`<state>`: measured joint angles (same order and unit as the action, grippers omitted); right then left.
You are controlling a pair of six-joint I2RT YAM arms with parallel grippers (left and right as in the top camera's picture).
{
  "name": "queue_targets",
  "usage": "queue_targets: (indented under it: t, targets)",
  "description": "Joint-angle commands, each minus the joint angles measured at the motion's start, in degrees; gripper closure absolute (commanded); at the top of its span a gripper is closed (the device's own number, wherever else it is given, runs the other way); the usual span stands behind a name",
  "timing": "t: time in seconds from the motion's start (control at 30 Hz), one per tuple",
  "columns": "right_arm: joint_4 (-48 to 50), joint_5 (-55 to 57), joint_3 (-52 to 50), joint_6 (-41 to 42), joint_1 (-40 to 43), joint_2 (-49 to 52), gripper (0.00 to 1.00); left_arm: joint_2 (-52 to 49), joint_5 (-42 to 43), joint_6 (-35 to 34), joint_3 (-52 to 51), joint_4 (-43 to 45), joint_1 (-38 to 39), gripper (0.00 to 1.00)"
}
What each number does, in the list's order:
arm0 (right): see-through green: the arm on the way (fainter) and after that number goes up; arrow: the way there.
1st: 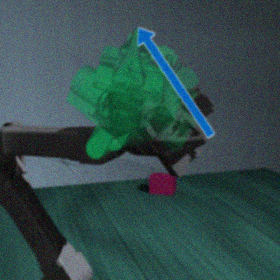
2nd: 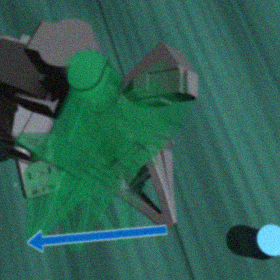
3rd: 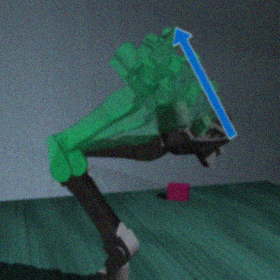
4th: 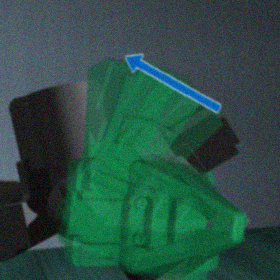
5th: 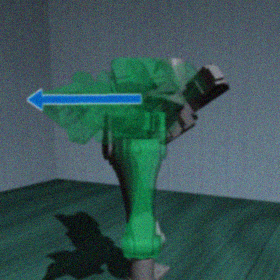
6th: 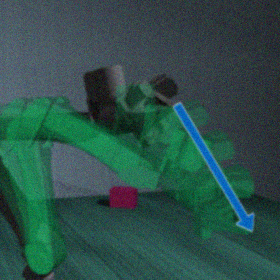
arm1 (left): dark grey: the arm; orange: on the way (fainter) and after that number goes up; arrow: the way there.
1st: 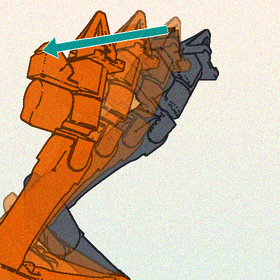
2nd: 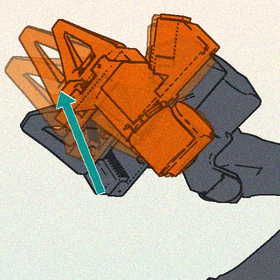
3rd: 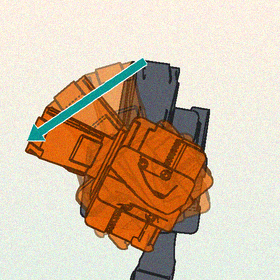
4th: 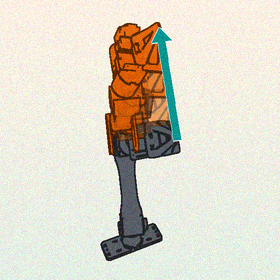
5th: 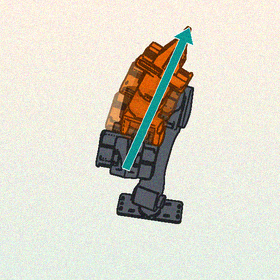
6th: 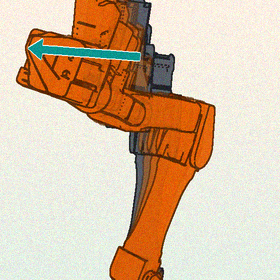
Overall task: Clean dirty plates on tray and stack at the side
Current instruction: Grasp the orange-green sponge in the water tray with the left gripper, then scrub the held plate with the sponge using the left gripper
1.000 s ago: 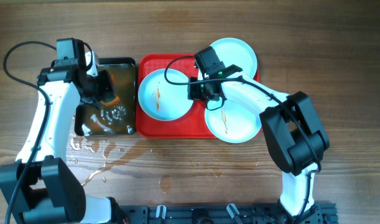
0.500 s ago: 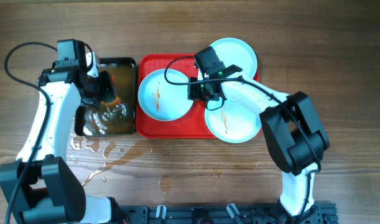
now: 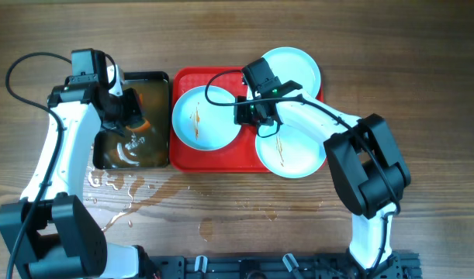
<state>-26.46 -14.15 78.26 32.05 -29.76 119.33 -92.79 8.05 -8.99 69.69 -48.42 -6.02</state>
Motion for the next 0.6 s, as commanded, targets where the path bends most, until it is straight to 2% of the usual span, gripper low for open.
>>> queue_targets:
  t: [0.0,0.1,0.27,0.37,0.57]
  targets:
    - [-0.1,-1.0,0.8,-0.7,-0.2,1.9,0.96,-0.4,1.3,1.0,-0.4,0.4,0.2,0.96]
    - [0.1,-1.0,0.8,-0.6,-0.2,1.9,0.96,-1.2,5.3,0.1,-0.4,1.1,1.6,0.96]
    - [0.0,-1.0,0.8,-0.6,-0.2,1.9,0.96,-5.8,4.3,-4.1,-0.4,6.3,10.8,0.96]
    - [-0.2,-1.0,0.8,-0.6,-0.2,1.9,0.96,-11.9,2.4,-8.3,-0.4,11.7,16.0,0.96]
    - [-0.2,-1.0,0.8,-0.7,-0.2,1.9,0.96,-19.8,2.3,-8.2,-0.4,17.5,18.7,0.96]
